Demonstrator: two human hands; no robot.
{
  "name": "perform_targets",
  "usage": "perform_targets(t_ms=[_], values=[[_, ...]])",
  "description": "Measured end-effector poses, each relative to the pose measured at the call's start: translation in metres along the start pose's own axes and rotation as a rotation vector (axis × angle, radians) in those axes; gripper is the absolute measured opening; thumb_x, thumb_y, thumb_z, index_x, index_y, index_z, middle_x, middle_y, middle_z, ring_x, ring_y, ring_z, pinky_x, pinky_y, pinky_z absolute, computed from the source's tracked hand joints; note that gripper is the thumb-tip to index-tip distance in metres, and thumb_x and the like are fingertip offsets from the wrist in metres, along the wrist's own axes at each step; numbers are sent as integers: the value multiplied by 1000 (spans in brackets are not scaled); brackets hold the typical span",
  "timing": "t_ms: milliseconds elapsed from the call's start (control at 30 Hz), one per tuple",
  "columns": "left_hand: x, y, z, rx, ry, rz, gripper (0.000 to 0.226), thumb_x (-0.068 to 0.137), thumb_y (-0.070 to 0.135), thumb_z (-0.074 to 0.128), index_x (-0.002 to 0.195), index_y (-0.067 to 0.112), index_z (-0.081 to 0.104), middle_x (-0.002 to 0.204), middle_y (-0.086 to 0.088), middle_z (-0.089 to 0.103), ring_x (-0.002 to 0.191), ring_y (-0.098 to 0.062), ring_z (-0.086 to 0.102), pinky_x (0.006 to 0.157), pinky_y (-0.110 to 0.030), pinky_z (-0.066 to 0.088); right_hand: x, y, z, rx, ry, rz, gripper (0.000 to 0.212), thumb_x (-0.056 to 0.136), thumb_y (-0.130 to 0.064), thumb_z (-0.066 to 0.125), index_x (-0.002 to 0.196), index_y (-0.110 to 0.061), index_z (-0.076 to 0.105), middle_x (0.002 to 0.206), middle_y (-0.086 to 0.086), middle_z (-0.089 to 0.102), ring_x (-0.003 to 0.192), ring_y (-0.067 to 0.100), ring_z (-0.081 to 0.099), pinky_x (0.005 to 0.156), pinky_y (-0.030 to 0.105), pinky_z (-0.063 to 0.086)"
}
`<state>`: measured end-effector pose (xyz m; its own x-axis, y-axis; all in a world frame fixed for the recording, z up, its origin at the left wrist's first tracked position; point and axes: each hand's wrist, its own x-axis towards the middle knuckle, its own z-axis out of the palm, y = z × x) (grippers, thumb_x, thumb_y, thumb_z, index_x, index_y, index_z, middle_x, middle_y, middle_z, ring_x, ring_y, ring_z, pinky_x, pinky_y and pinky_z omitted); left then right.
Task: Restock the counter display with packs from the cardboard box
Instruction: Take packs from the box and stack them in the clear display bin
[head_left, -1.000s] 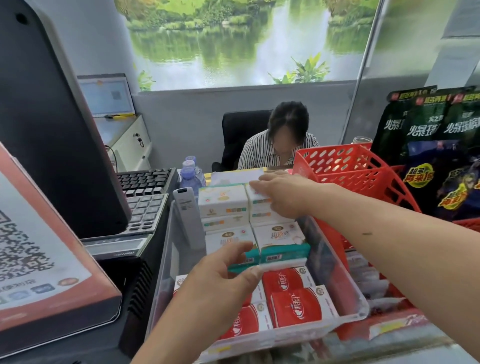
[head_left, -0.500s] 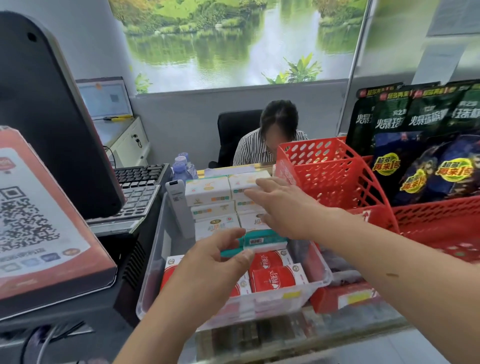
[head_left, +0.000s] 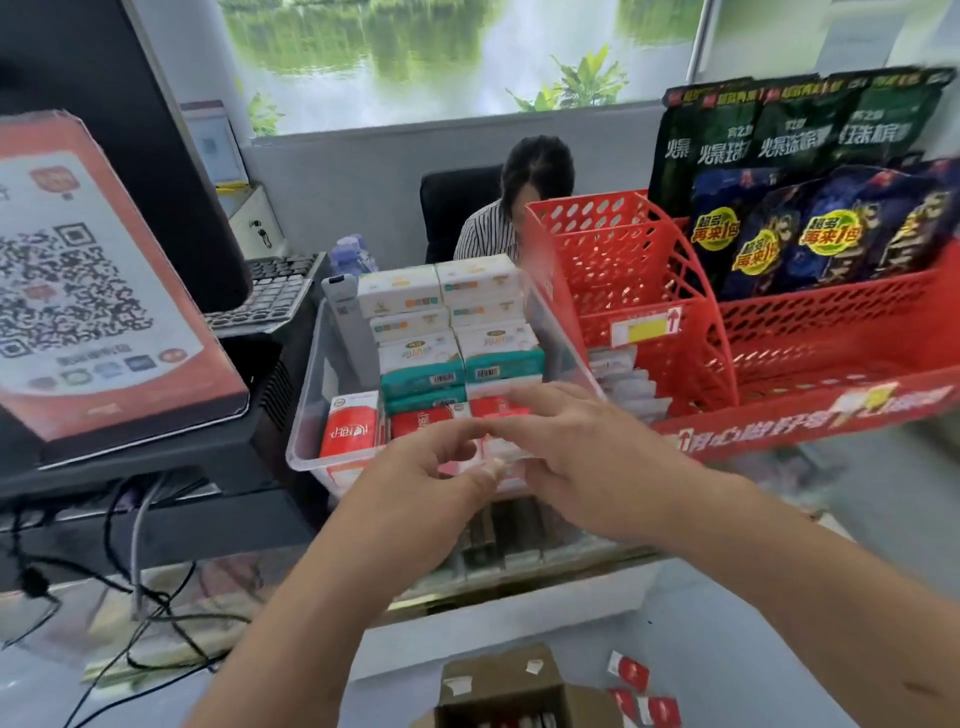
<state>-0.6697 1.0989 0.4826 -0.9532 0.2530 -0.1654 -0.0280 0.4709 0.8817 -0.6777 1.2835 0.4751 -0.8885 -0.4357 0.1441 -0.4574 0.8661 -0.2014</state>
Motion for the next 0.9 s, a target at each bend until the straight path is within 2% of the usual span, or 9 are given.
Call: perform_targets(t_ms=[200, 300, 367, 433, 500, 600, 667, 767, 900], values=[[-35, -35, -12, -22, -113, 22, 34, 92, 34, 62, 124, 44, 58, 111, 19, 64, 98, -4, 62, 90, -34, 52, -42, -43, 13, -1, 2, 136, 38, 99, -22, 52, 136, -26, 54, 144, 0, 46, 135, 23, 38, 111, 39, 37], [-48, -60, -7, 1, -128, 9, 21, 91, 35, 63, 108, 48, 64, 102, 21, 67, 96, -5, 63, 88, -34, 51, -61, -53, 40, 29, -34, 178, 39, 98, -21, 54, 137, -25, 54, 143, -2, 46, 134, 22, 39, 110, 40, 39], [-53, -80, 2, -3, -136, -31, 20, 91, 35, 63, 106, 49, 63, 104, 21, 66, 95, -5, 62, 87, -35, 52, -76, -56, 63, 35, -89, 228, 42, 99, -22, 52, 141, -26, 51, 146, -1, 44, 135, 22, 36, 112, 38, 35], [-55, -105, 16, 27, -138, -71, 31, 92, 38, 62, 122, 44, 60, 113, 19, 64, 95, -5, 61, 82, -32, 51, -89, -54, 89, 46, -172, 265, 43, 101, -23, 50, 144, -26, 48, 150, 1, 40, 137, 22, 34, 111, 34, 30], [-56, -132, 33, 53, -145, -116, 36, 92, 40, 61, 127, 41, 58, 115, 18, 63, 94, -3, 61, 77, -30, 50, -101, -48, 120, 83, -254, 301, 44, 102, -24, 47, 146, -27, 44, 153, 0, 36, 139, 20, 31, 111, 30, 26], [-53, -175, 63, 71, -154, -196, 37, 90, 41, 62, 127, 42, 59, 118, 19, 61, 104, -7, 60, 86, -31, 49, -118, -32, 180, 138, -349, 342, 46, 102, -25, 44, 147, -31, 42, 158, -3, 30, 143, 17, 27, 115, 27, 23], [-47, -206, 87, 91, -157, -259, 37, 91, 41, 62, 127, 42, 58, 120, 18, 61, 107, -9, 59, 86, -30, 48, -128, -19, 223, 160, -408, 348, 43, 101, -24, 46, 144, -29, 47, 153, -1, 38, 139, 21, 36, 114, 32, 30], [-35, -253, 127, 157, -171, -323, 36, 92, 37, 60, 128, 40, 58, 124, 14, 60, 108, -11, 59, 83, -26, 45, -140, 2, 284, 173, -494, 320, 37, 99, -20, 46, 135, -21, 55, 136, 4, 52, 124, 26, 49, 103, 42, 43], [-18, -317, 176, 245, -200, -400, 37, 94, 34, 57, 131, 38, 56, 128, 14, 58, 111, -13, 56, 94, -29, 44, -158, 34, 375, 176, -596, 281, 27, 97, -17, 45, 118, -16, 62, 119, 5, 57, 109, 26, 56, 89, 43, 48]])
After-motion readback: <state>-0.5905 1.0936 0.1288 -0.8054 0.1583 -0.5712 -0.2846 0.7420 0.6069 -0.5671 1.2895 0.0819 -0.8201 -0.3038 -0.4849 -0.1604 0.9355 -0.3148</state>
